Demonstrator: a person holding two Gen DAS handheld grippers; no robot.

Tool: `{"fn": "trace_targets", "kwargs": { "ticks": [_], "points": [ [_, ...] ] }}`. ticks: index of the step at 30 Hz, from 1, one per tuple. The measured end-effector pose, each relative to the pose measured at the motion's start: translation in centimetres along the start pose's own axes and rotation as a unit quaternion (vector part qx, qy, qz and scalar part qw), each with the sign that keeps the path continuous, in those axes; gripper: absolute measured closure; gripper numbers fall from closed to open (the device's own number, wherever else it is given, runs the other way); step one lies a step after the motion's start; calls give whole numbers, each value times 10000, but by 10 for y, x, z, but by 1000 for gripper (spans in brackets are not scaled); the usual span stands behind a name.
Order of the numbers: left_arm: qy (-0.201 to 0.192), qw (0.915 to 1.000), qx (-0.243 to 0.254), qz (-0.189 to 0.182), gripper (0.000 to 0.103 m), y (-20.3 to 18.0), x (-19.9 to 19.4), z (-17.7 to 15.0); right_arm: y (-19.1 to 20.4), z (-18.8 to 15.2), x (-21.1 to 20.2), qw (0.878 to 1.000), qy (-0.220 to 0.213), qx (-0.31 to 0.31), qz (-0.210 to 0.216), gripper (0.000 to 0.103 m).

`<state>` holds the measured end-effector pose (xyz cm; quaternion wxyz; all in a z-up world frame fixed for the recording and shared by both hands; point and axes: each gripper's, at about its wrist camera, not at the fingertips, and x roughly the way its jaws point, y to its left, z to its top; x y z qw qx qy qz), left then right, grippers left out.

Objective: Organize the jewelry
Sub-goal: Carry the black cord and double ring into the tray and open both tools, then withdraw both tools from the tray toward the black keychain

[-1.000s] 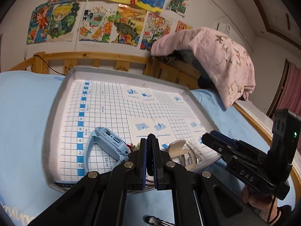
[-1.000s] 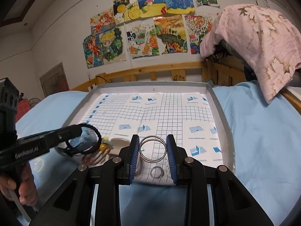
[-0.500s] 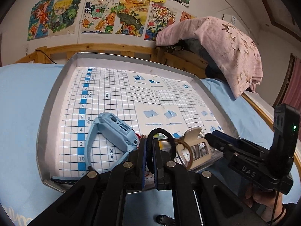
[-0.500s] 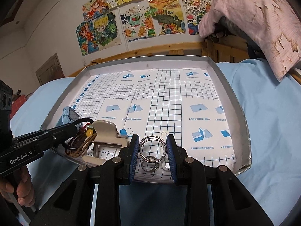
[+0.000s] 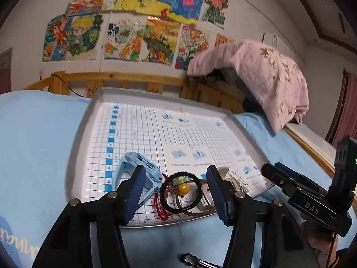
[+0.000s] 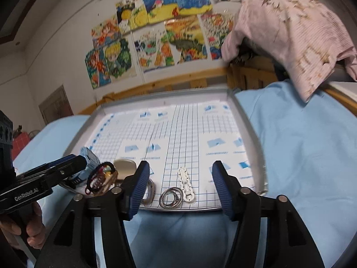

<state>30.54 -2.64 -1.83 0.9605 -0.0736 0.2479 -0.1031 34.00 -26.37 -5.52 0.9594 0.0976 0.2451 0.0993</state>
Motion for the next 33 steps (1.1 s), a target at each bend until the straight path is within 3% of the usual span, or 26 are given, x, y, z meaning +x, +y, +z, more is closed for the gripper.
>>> {"fn": "trace_targets", "kwargs": {
  "ticks": [3,5,8,15,21,33],
  "points": [
    [-250,9997,-10,56,32,1,-20,0,0,2,-17,9997,-246,32,-52,41],
    [-454,9989,-27,113,11,1,-36,-1,1,3,-33,9990,-449,20,-39,29],
    [-775,9968,-29,179,2,2,-66,-4,7,3,-59,9972,-750,-60,4,16],
    [-1206,9919,90,381,0,-1,-129,-15,28,-1,-122,9914,-1280,-203,180,2],
    [-1345,9893,188,530,0,-5,-176,-29,50,-13,-173,9855,-1617,-446,260,2],
    [-1379,9858,66,957,0,-2,-260,-69,76,-53,-250,9836,-1539,-836,421,2]
  ]
}}
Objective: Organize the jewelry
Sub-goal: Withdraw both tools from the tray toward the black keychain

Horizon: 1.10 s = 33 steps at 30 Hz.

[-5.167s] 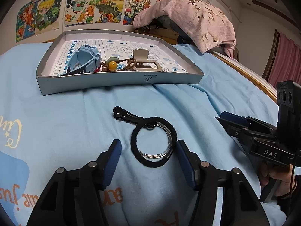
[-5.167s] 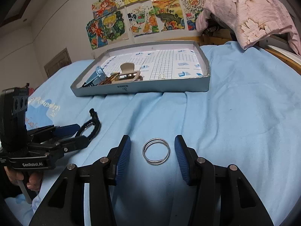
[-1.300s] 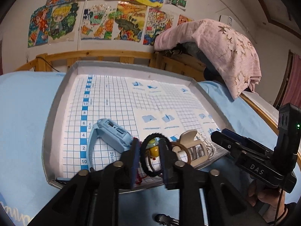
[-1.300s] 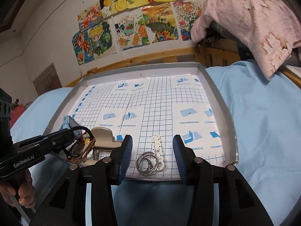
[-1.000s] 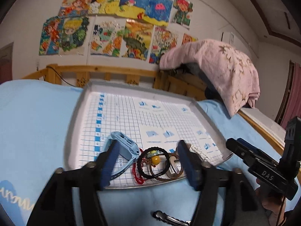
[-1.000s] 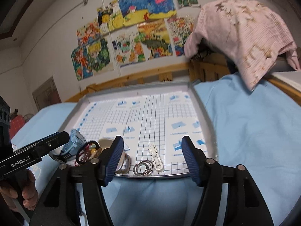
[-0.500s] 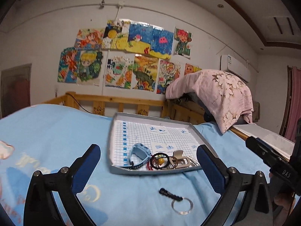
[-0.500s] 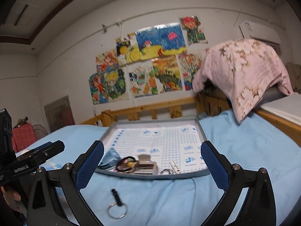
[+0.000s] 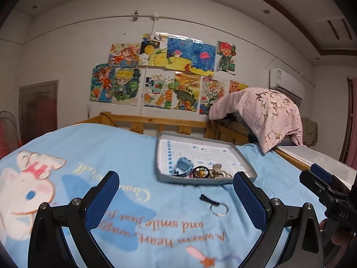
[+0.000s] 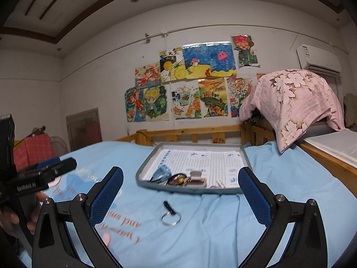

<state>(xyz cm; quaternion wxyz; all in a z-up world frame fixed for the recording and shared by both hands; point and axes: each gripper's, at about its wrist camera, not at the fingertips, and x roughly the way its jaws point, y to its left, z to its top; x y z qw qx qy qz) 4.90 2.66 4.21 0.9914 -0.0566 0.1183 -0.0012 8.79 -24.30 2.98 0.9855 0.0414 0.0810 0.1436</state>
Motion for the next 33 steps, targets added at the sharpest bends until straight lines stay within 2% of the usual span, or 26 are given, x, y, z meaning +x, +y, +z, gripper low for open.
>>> {"fn": "trace_targets", "kwargs": {
  "ticks": [8,16,25,33],
  "points": [
    [167,9996,-22,208,0,8,-26,-20,10,-18,-30,9997,227,-44,6,2],
    [332,9992,-99,207,0,14,-26,-30,9,-32,-31,9988,481,10,-46,2],
    [627,9980,7,-25,0,16,8,-23,9,-25,-7,9983,558,-78,-119,2],
    [683,9976,142,-16,0,12,49,-9,9,-5,33,9984,464,-238,-229,2]
  ]
}}
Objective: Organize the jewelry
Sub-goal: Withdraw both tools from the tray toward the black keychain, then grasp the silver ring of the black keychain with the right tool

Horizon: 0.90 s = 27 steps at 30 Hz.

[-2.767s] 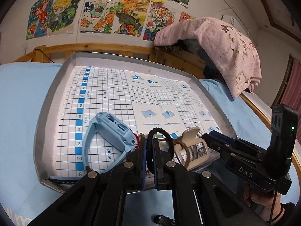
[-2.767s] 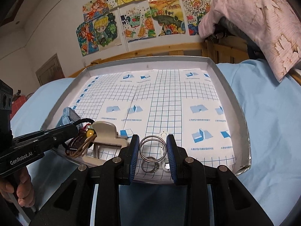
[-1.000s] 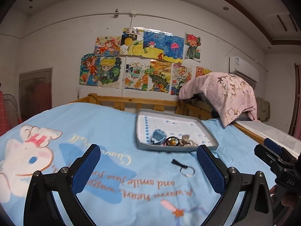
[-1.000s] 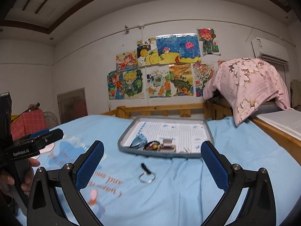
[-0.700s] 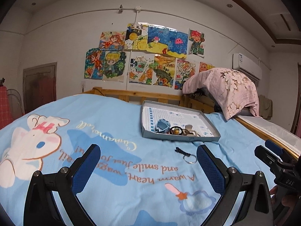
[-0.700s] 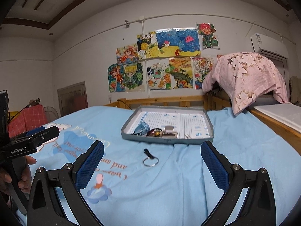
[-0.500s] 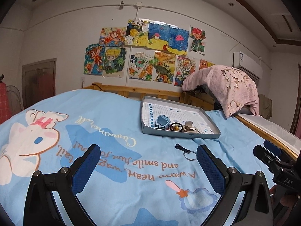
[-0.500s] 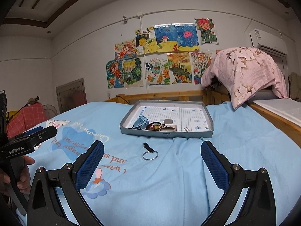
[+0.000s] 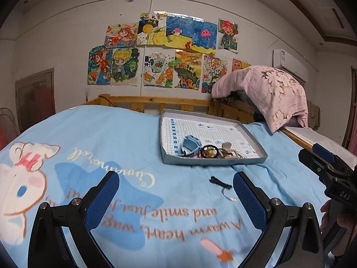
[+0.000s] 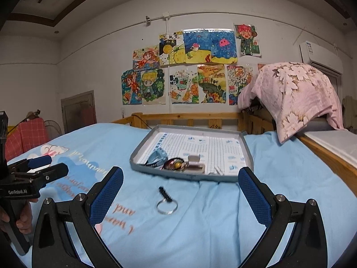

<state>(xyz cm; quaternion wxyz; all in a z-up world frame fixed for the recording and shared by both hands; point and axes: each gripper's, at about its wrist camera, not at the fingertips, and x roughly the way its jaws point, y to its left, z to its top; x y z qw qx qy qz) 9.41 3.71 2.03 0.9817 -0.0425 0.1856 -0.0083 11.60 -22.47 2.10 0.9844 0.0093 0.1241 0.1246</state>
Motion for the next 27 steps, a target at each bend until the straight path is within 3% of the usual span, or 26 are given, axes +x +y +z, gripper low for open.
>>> {"fn": "trace_targets", "kwargs": {
  "ticks": [12,18,27],
  "points": [
    [175,9998,-16,-96,0,-2,64,22,-12,13,59,9998,158,110,-107,2],
    [504,9985,43,-209,0,-5,101,16,-22,4,88,9987,432,173,-205,2],
    [1035,9930,-15,-563,0,-10,142,0,-29,-16,117,9967,790,170,26,2]
  ]
}}
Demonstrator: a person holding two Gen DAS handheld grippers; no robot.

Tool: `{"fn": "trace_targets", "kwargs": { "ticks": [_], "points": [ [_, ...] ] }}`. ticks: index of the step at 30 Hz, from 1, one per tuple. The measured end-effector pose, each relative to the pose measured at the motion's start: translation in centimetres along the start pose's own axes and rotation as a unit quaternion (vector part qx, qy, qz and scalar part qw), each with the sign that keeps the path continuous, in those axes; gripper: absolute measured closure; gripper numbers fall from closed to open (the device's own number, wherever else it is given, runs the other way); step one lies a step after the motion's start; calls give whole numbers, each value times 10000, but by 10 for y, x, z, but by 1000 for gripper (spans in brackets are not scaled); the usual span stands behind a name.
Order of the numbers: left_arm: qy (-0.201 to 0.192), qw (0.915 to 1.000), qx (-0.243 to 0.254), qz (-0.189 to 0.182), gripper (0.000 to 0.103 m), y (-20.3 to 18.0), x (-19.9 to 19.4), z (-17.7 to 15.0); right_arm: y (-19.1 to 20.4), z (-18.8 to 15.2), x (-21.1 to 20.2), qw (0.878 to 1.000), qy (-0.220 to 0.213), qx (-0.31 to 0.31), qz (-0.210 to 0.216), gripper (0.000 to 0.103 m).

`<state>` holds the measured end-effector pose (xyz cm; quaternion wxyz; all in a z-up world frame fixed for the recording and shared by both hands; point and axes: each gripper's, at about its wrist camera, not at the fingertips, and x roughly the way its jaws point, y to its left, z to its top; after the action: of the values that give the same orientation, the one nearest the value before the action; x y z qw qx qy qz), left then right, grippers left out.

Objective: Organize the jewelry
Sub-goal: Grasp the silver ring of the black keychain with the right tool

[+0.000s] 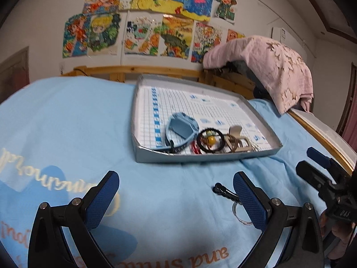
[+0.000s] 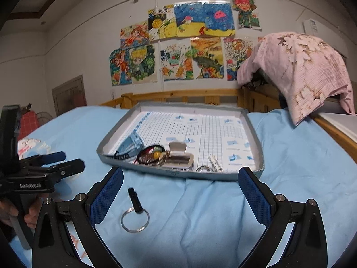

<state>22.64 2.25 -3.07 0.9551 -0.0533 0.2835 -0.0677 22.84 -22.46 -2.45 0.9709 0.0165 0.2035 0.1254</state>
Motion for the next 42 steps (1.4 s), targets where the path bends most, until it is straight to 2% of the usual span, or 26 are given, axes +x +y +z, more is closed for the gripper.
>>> {"fn": "trace_targets", "kwargs": {
  "ticks": [3,5,10,12,15,17,20,22,25,28,34,36,39,42],
  "points": [
    [158,9998,4,-141,0,-1,11,-3,0,-7,9,9998,131,-28,158,4],
    [251,9994,23,-245,0,-1,17,-5,1,-13,15,9994,224,-54,249,20],
    [378,9979,101,-522,2,-4,25,-11,1,-24,28,9977,496,-78,461,38],
    [438,9966,140,-684,7,-6,29,-14,2,-28,32,9968,585,-95,538,43],
    [590,9932,205,-986,19,-9,36,-17,4,-34,39,9943,769,-129,726,55],
    [753,9897,202,-1205,33,-11,44,-19,6,-38,42,9926,862,-152,837,61],
    [985,9834,119,-1521,47,-11,55,-19,9,-42,45,9903,956,-230,978,67],
    [1094,9800,63,-1663,50,-12,60,-19,12,-44,47,9888,1019,-292,1048,67],
    [1173,9781,67,-1720,50,-16,66,-18,14,-45,47,9871,1082,-365,1126,74],
    [1233,9768,77,-1750,50,-20,70,-17,17,-47,49,9852,1176,-430,1170,74],
    [1382,9742,-39,-1784,59,-22,82,-14,20,-49,55,9826,1345,-516,1171,75],
    [1441,9734,-54,-1779,59,-23,86,-14,21,-50,57,9817,1412,-552,1156,81],
    [1550,9725,-59,-1737,61,-27,93,-13,23,-50,61,9802,1530,-593,1107,81],
    [1669,9726,-36,-1620,69,-30,99,-13,27,-51,65,9784,1650,-676,1041,81]
  ]
}}
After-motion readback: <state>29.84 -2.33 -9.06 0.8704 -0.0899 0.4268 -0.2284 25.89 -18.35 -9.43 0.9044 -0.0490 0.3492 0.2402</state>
